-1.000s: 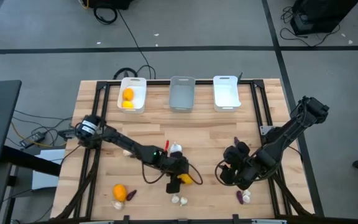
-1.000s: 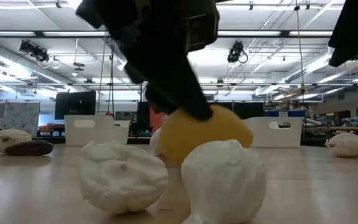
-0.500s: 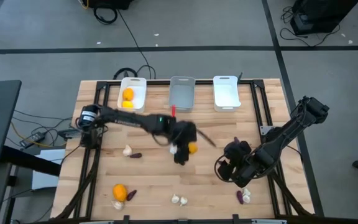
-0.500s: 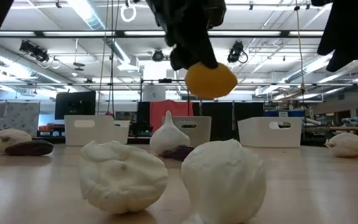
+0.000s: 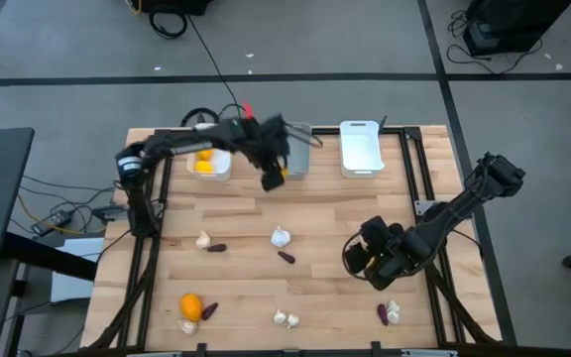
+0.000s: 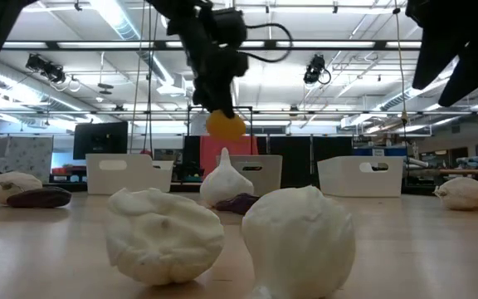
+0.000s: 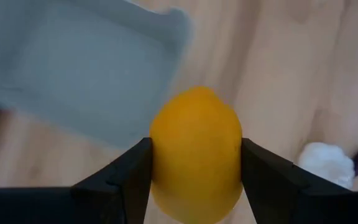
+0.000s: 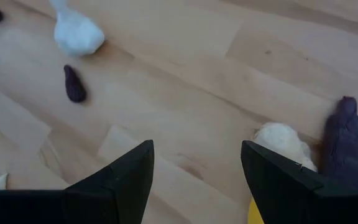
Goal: Sort produce into baskets
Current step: Put the lemon into the left white bin
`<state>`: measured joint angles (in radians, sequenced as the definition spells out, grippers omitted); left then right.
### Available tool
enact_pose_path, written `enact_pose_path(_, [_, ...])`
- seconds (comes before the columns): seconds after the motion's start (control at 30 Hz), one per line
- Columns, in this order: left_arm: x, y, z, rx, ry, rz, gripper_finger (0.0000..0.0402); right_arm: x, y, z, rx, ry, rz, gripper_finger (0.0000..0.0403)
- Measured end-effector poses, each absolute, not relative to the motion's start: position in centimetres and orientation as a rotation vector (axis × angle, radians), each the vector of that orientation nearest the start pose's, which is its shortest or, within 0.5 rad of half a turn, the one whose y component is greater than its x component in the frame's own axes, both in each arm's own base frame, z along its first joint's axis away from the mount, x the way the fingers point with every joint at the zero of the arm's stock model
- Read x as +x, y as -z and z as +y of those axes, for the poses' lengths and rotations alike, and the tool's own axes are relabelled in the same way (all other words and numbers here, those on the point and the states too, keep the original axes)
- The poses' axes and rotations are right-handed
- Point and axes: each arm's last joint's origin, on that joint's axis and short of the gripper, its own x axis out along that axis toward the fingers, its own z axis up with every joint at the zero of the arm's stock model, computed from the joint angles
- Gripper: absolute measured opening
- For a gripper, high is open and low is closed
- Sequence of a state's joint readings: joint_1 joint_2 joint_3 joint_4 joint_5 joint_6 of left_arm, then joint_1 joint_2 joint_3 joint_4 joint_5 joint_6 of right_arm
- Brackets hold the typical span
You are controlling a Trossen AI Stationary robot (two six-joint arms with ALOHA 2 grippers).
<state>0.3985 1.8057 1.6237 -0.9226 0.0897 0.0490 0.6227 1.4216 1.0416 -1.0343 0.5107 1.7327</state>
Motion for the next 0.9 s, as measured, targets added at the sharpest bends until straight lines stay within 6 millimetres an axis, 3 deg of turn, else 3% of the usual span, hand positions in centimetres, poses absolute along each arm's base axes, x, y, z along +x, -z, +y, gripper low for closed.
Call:
enact_pose_path(0.13, [31.4,-31.0,17.0,-0.225,-0.329,1.016,0.0219,21.2,-23.7,12.2,0.777,0.892,0.835,0.0252])
enact_pose_path(0.23, [28.7,-31.4,18.9,-0.241,-0.394,1.011,0.0219,21.6,-23.8,11.3,0.786,0.928,0.814,0.0252])
enact_pose_path(0.37, [25.0,-30.0,20.8,-0.305,-0.481,1.053,0.0219,22.2,-23.8,10.3,0.778,0.955,0.804,0.0251])
enact_pose_path(0.53, [20.9,-26.6,22.6,-0.387,-0.585,1.102,0.0219,23.1,-23.9,9.6,0.716,0.896,0.819,0.0252])
enact_pose_path(0.7, [19.0,-23.7,23.3,-0.446,-0.724,1.145,0.0219,23.8,-24.0,9.1,0.713,0.866,0.803,0.0252])
enact_pose_path(0.9, [18.9,-22.1,23.8,-0.394,-0.765,1.106,0.0234,24.4,-24.1,8.3,0.702,0.858,0.786,0.0252])
